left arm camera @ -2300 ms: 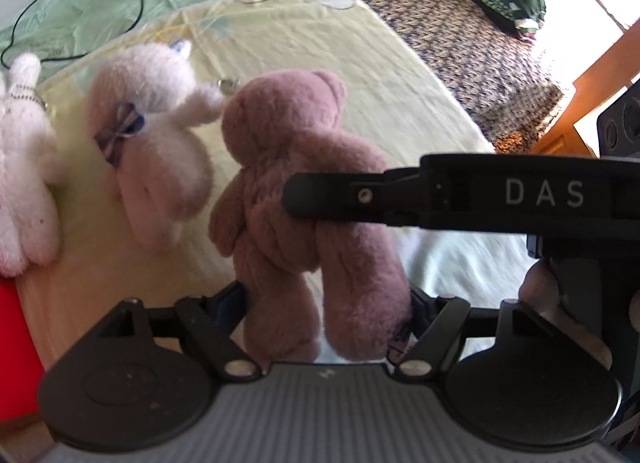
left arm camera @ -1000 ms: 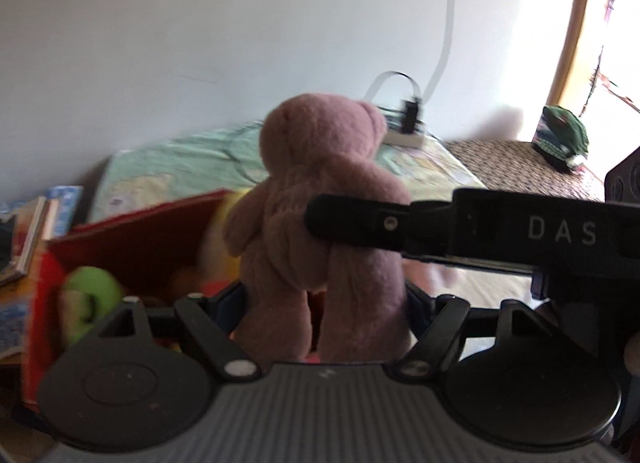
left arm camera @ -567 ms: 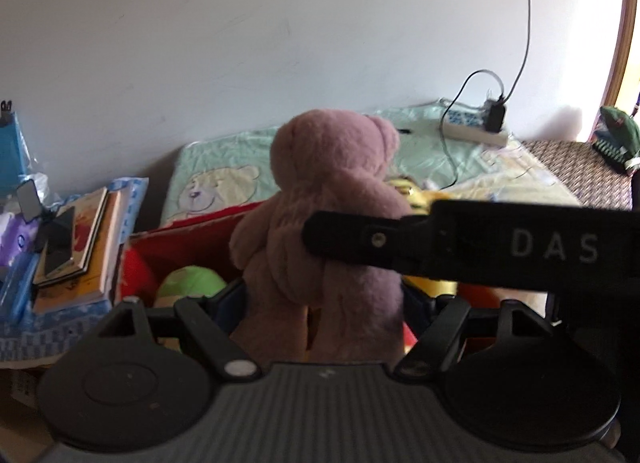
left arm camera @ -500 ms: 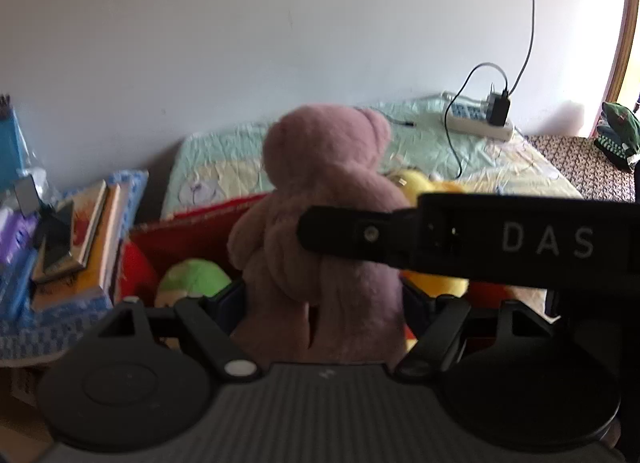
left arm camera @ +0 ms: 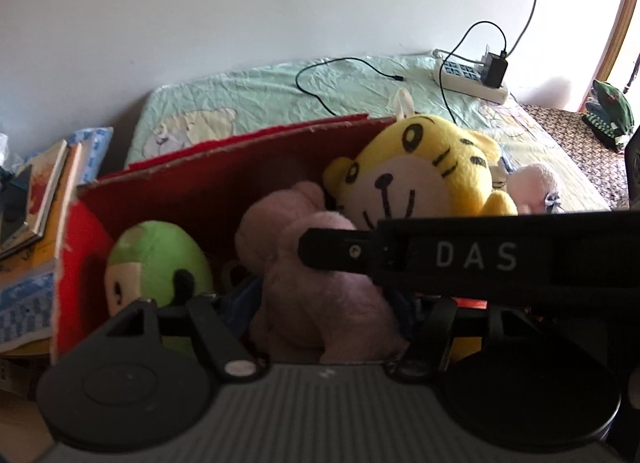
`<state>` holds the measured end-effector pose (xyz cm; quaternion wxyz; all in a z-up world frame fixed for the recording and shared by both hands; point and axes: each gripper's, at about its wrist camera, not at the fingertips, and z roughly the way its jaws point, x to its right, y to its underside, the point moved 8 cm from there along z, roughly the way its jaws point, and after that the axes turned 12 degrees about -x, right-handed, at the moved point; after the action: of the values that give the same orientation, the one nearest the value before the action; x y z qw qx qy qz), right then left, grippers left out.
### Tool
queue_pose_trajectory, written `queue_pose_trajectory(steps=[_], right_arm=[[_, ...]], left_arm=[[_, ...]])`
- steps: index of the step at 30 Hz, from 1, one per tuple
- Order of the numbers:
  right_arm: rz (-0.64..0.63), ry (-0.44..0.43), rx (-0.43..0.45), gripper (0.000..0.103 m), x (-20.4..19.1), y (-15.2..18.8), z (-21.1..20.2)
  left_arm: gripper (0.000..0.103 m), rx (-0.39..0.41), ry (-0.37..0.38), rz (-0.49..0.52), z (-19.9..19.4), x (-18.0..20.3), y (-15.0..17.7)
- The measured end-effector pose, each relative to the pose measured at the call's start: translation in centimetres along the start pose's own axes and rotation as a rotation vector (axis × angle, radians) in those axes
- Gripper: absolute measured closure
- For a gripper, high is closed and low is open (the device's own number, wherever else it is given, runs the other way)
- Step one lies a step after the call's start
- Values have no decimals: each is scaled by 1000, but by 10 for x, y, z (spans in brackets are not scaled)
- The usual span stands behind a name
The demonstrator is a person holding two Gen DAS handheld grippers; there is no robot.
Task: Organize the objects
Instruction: 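Lower the teddy bear into the red box and open the right gripper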
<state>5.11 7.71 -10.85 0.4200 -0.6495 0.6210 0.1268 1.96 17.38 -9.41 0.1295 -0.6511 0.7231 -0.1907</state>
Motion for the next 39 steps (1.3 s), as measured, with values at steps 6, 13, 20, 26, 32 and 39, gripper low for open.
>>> queue_pose_trajectory(steps=[6, 13, 20, 26, 32, 39], right_arm=[[5, 26, 4, 85, 7, -2, 3], [32, 56, 10, 85, 21, 0, -3], [-43, 107, 4, 85, 16, 4, 1], [-80, 134, -3, 84, 17, 5, 3], [-84, 137, -7, 84, 19, 5, 4], [-94, 144, -20, 84, 19, 6, 5]], left_arm=[[30, -19, 10, 5, 9, 2, 3], [17, -52, 6, -4, 16, 4, 3], [9, -78, -17, -30, 24, 3, 2], [7, -79, -35, -35, 24, 3, 3], [7, -79, -46, -40, 24, 3, 3], [2, -85, -80, -50, 24, 3, 5]])
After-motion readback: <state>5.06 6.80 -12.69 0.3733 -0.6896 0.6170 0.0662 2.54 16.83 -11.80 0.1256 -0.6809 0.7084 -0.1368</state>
